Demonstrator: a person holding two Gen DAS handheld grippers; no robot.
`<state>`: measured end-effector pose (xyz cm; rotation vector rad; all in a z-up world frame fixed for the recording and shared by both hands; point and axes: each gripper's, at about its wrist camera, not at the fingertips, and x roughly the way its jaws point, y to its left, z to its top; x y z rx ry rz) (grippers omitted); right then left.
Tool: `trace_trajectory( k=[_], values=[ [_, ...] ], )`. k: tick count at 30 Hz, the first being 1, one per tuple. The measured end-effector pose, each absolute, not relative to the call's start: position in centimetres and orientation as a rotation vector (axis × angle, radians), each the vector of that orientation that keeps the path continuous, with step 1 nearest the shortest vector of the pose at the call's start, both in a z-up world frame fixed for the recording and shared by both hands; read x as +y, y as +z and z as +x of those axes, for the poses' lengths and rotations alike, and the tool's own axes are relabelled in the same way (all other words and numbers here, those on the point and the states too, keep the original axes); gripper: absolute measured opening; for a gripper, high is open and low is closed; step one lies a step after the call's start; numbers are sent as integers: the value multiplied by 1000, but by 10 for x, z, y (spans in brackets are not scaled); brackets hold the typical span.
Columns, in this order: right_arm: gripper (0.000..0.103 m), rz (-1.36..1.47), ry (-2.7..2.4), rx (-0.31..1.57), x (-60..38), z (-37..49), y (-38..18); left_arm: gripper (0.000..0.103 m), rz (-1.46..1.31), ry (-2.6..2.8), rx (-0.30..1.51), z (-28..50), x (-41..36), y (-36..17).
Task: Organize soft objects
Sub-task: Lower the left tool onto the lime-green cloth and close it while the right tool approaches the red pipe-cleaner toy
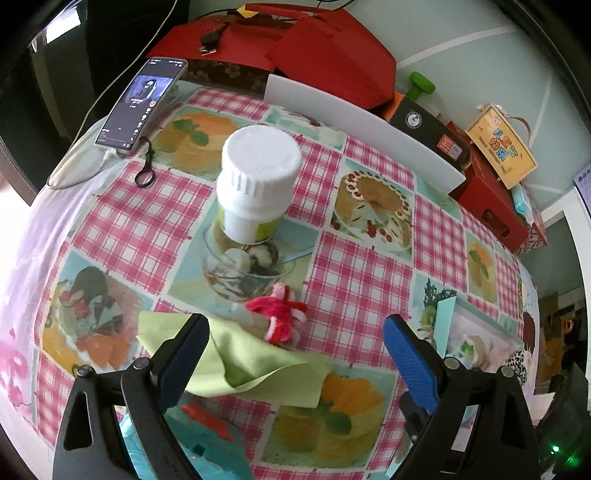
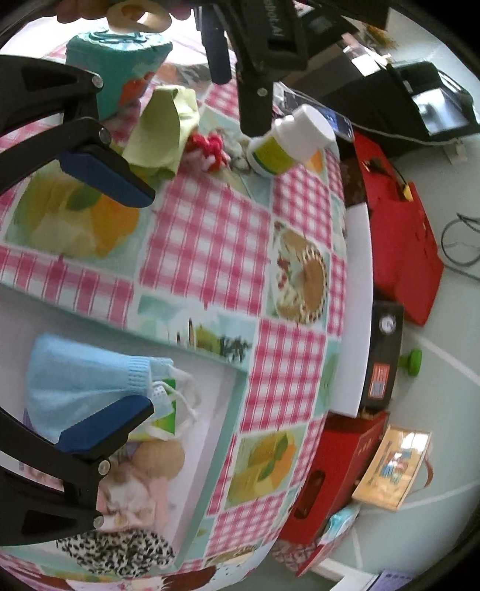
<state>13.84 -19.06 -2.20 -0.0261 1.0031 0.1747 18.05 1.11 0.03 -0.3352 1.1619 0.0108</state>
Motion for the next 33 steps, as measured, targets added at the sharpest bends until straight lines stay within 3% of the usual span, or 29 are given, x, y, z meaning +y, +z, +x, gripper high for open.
trace_trajectory(
  k=[14, 33],
  values=[
    [103, -25, 227, 1046, -168, 147, -31, 95, -247, -58, 1283, 185, 37, -6],
    [103, -39, 202, 1062, -167, 154, -32, 95, 136, -237, 1654, 221, -1, -69]
  ],
)
